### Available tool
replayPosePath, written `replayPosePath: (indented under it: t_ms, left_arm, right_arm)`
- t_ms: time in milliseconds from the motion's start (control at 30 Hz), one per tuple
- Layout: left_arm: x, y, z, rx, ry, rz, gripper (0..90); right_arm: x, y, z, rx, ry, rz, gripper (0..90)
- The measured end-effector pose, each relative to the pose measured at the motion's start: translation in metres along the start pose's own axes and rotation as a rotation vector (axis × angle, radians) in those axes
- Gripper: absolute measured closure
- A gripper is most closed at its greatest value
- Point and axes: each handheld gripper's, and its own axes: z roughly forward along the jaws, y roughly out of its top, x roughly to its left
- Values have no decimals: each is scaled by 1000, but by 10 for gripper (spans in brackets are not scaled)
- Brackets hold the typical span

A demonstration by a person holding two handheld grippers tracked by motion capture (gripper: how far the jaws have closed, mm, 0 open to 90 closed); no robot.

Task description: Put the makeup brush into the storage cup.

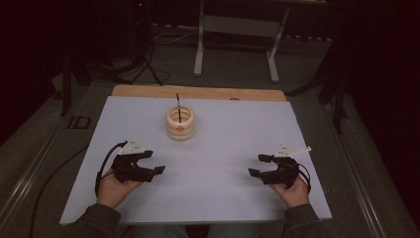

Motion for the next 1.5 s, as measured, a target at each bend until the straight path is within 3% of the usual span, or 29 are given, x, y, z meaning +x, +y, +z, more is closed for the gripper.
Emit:
replayPosePath:
  t_ms: [1133, 1500]
  left_arm:
    - [-12, -25, -9, -42, 48, -17, 221]
    - [-11, -32, -12, -28, 52, -21, 219]
  right_arm:
    - [8, -12, -2, 15, -22, -11, 257]
    - [9, -16, -4, 34, -26, -19, 252]
